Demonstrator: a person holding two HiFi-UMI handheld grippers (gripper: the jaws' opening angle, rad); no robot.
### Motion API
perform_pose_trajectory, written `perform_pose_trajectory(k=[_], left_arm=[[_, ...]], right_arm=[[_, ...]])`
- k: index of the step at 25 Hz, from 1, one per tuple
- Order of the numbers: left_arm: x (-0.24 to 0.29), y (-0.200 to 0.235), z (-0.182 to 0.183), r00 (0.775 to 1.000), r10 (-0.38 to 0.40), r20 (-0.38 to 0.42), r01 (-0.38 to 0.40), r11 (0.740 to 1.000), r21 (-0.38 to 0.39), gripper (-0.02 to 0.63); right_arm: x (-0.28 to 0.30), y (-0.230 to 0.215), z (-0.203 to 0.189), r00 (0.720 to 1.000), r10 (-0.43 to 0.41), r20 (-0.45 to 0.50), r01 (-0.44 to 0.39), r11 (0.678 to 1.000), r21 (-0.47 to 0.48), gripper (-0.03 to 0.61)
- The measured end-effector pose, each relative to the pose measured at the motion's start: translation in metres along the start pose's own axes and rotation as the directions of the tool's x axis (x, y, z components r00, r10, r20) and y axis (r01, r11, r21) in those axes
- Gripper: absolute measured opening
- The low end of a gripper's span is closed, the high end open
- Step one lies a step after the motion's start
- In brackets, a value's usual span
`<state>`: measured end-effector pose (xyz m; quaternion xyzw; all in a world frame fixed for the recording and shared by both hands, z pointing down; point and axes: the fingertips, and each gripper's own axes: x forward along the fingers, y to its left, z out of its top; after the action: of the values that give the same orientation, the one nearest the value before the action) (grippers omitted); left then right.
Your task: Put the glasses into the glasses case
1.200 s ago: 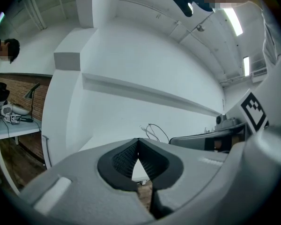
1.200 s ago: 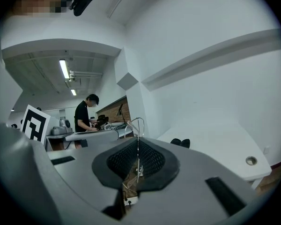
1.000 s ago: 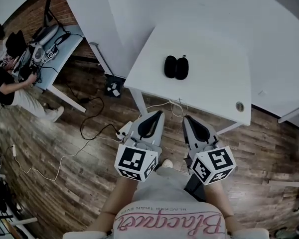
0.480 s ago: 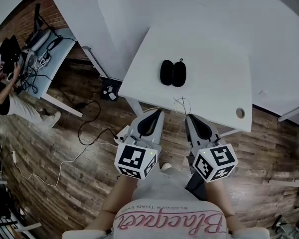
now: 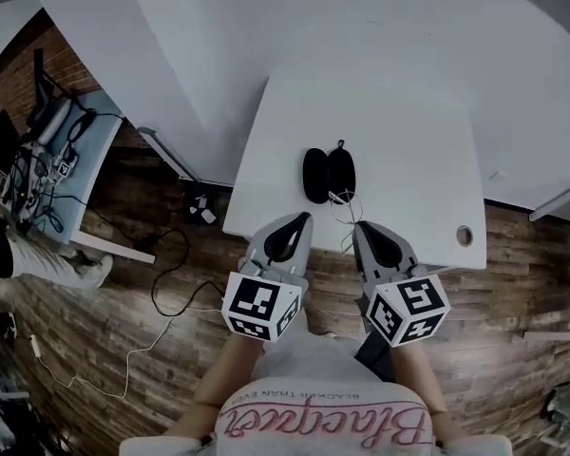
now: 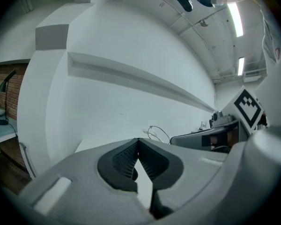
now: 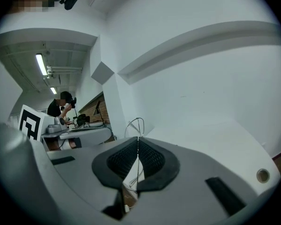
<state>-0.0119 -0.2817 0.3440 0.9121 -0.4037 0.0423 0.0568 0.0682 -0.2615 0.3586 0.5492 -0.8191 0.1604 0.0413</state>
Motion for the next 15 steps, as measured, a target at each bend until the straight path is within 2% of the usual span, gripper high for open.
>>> perform_pose_trajectory(k=[9, 15], left_arm=[[0.059, 0.076, -0.001, 0.995, -0.092, -0.041, 0.091, 0.996, -0.011, 0.003], [0.095, 0.098, -0.015, 0.975, -0.201, -0.09, 0.199, 0.98, -0.032, 0.005]], right_arm=[[0.082, -0.021, 0.004, 0.994, -0.108, -0.031, 0.11, 0.992, 0.069, 0.014], [0.121, -0.038, 0.0, 0.979, -0.192, -0.066, 0.198, 0.975, 0.102, 0.014]])
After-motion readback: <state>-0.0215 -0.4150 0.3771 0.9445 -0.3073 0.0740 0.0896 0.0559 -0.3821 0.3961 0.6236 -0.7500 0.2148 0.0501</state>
